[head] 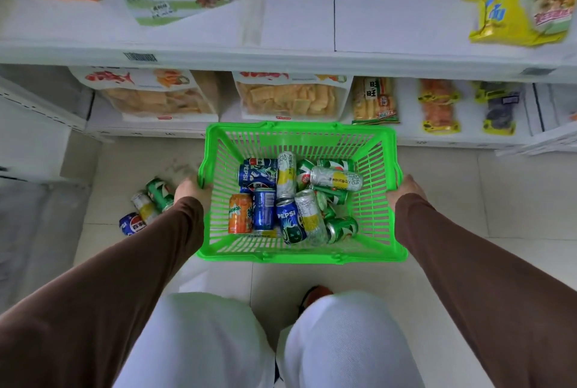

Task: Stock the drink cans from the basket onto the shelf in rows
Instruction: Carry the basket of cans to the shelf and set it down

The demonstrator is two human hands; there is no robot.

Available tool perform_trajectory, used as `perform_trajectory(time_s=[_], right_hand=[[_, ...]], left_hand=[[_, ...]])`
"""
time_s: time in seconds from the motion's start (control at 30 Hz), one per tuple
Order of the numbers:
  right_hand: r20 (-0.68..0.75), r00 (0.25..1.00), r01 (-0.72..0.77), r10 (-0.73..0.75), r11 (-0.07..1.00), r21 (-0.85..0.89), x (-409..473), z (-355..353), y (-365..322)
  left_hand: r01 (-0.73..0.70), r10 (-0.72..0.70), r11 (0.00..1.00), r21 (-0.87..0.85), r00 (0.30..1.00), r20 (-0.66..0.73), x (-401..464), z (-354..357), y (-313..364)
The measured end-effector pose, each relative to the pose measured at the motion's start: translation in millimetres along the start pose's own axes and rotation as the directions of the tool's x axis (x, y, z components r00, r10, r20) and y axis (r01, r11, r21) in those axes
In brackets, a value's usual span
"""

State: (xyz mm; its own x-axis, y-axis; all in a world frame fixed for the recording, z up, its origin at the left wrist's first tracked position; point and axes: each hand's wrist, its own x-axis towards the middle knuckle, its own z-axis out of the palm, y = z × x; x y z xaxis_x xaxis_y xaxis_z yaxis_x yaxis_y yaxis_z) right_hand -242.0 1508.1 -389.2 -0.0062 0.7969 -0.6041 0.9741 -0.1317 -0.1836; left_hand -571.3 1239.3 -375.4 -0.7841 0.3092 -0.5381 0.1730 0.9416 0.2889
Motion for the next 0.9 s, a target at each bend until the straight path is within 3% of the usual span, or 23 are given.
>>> perform_trajectory(time_s=[0.77,0.83,0.9], right_hand=[[0.034,0.999,-0.016,0.015,0.999,0.034,29.1,37.0,-7.9],[-0.055,0.996,0.061,-0.065,0.996,-0.071,23.3,38.6,-13.8],[-0.167,0.938,0.273,-0.305,0.944,-0.187,8.5,43.2,-24.5]], left_hand=[[0.035,-0.032,0.999,-0.038,0.996,0.086,34.7,31.5,-10.6],[0.059,-0.052,0.995,-0.08,0.995,0.09,30.2,30.3,-7.3],[0.023,-0.023,0.998,-0.055,1.0,-0.001,30.4,34.8,-7.2]])
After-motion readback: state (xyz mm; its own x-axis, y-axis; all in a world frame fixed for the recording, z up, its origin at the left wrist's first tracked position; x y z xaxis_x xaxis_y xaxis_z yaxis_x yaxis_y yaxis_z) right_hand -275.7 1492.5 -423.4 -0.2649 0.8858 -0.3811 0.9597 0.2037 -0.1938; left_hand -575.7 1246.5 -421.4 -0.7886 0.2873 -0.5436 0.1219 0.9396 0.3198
